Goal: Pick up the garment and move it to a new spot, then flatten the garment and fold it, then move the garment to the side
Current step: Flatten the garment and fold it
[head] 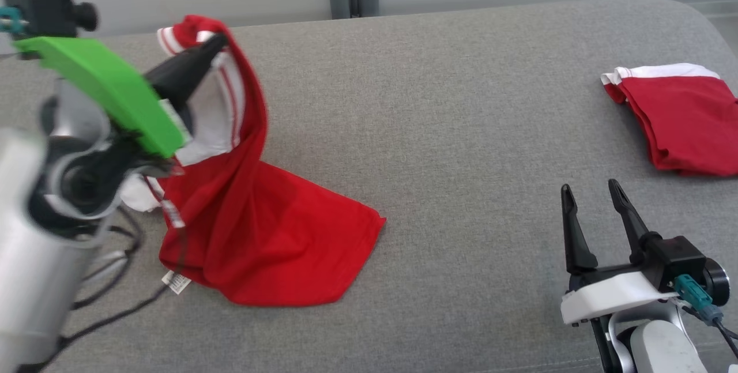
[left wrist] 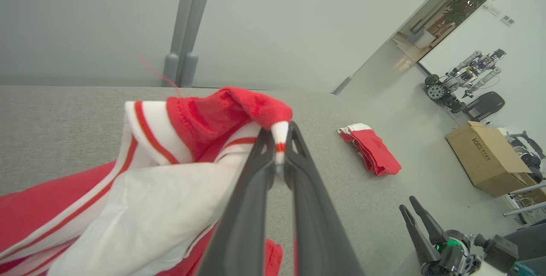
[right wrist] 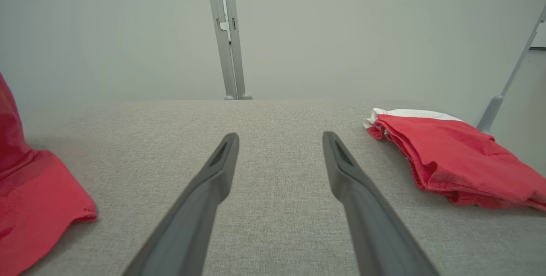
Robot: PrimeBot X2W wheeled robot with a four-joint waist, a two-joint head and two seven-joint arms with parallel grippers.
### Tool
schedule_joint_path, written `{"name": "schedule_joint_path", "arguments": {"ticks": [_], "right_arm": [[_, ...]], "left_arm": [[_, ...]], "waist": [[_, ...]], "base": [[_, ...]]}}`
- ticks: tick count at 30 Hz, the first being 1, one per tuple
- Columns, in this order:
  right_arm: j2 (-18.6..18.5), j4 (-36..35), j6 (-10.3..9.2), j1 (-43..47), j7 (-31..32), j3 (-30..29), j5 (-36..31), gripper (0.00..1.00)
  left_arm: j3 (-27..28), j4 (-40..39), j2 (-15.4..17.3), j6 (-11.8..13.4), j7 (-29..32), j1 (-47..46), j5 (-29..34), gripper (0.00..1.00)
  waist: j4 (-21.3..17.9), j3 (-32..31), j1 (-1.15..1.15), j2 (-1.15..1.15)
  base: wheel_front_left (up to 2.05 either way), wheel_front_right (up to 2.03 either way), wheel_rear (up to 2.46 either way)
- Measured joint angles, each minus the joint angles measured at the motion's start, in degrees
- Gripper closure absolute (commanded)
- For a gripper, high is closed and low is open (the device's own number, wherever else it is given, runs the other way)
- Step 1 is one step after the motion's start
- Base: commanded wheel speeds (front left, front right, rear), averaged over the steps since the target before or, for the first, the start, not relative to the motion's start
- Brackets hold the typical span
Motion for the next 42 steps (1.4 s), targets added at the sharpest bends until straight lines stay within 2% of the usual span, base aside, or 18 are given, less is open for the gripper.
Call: {"name": "schedule_joint_path", "arguments": {"ticks": [4,7,10,12,17,24,28,31,32,33,34,39,42], "right_arm": [[0.1,0.1,0.00,-2.1,0.0,1.1,1.5,0.00],[0.0,0.3,0.00,-3.9,0.0,3.1,2.5,0.00],[0.1,0.3,0.01,-6.4,0.0,4.8,3.6,0.00],[0.0,0.3,0.00,-7.6,0.0,5.9,4.9,0.00],[0.0,0.6,0.00,-9.0,0.0,7.3,7.7,0.00],[0.0,1.2,-0.01,-9.0,0.0,9.5,10.7,0.00],[0.0,1.5,-0.01,-9.0,0.0,9.8,11.9,0.00],[0.0,1.7,-0.01,-8.9,0.0,9.4,12.3,0.00],[0.0,1.8,-0.01,-8.8,0.0,9.3,12.4,0.00],[0.0,1.8,-0.01,-8.8,0.0,9.2,12.4,0.00],[0.0,1.9,-0.01,-8.8,0.0,9.1,12.4,0.00],[0.0,2.1,-0.01,-8.3,0.0,7.8,11.7,0.00],[0.0,2.1,-0.01,-7.8,0.0,6.9,10.5,0.00]], "left_arm": [[-4.7,2.7,-12.6,3.2,-4.0,-1.3,1.2,1.00],[-9.2,6.8,-20.6,4.6,-6.9,-2.1,4.4,1.00],[-13.2,12.5,-26.1,4.3,-11.4,-4.8,10.2,1.00],[-14.5,17.0,-29.0,3.5,-14.1,-6.1,11.9,1.00],[-16.3,27.7,-32.9,2.2,-18.5,-9.7,15.3,1.00],[-17.0,37.0,-35.2,1.5,-24.7,-15.6,17.6,1.00],[-18.9,39.0,-35.5,0.3,-25.2,-16.5,15.8,1.00],[-22.5,36.6,-35.6,-0.1,-25.2,-16.4,10.7,1.00],[-23.8,36.1,-35.6,-0.1,-25.1,-16.2,9.8,0.90],[-24.9,35.8,-35.7,-0.2,-25.0,-16.0,9.2,0.58],[-26.1,35.9,-35.7,-0.5,-24.8,-15.8,8.9,0.00],[-30.9,39.0,-35.7,-0.7,-23.3,-15.6,10.0,0.00],[-32.8,38.0,-35.6,-1.7,-23.1,-15.7,10.9,0.00]], "waist": [[-1.1,1.4,0.00,0.00],[-2.6,2.6,0.00,0.00],[-4.6,4.0,0.00,0.00],[-6.1,4.9,0.00,0.00],[-10.9,7.3,0.00,0.00],[-18.3,10.1,0.00,0.00],[-22.3,11.3,0.00,0.00],[-25.6,12.1,0.00,0.00],[-26.2,12.2,0.00,0.00],[-26.6,12.4,0.00,0.01],[-26.9,12.6,0.00,0.00],[-26.0,12.9,0.00,0.00],[-24.4,12.8,0.00,0.00]], "base": [[0.00,0.00,0.00],[0.00,0.00,0.00],[0.00,0.00,0.00],[0.00,0.00,0.00],[0.00,0.00,0.00],[0.00,0.00,0.00],[0.00,0.00,0.00],[0.00,0.00,0.00],[0.00,0.00,0.00],[0.00,0.00,0.00],[0.00,0.00,0.00],[0.00,0.00,0.00],[0.00,0.00,0.00]]}}
